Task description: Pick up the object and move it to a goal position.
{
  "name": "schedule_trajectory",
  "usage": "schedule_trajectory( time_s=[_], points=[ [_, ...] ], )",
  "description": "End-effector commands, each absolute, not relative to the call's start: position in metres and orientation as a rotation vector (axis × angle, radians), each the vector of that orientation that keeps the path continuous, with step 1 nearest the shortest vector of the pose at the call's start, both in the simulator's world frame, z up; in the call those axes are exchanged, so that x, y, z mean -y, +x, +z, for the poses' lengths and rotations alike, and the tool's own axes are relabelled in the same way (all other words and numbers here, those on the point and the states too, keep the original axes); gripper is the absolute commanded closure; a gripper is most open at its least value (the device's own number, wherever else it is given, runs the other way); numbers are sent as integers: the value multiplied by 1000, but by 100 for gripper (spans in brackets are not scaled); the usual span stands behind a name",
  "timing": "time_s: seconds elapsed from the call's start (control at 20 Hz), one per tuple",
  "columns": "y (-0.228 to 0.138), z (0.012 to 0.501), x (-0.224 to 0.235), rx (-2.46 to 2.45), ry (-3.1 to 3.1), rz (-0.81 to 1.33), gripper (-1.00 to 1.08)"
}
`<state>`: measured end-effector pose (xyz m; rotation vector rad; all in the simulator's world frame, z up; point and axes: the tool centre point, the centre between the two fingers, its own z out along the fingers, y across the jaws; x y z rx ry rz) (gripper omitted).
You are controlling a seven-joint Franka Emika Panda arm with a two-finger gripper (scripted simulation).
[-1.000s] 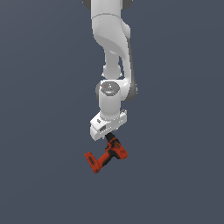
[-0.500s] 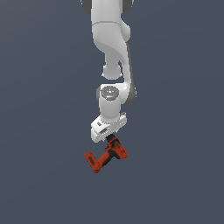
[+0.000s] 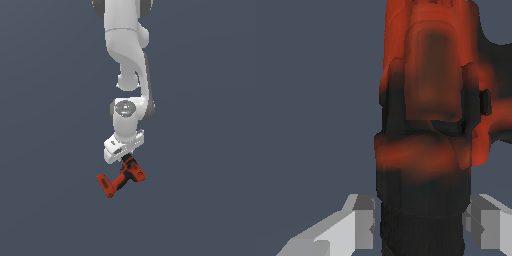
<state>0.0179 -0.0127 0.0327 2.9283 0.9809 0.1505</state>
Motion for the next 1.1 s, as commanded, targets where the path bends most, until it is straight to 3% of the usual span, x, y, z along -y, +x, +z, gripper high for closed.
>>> schedule_trajectory(
  time_s=[0.0,0.55,1.05],
  points=[
    [18,32,12,-983,2929,150,108],
    [15,44,0,-981,2928,150,108],
    [1,104,-67,-981,2928,150,108]
  ],
)
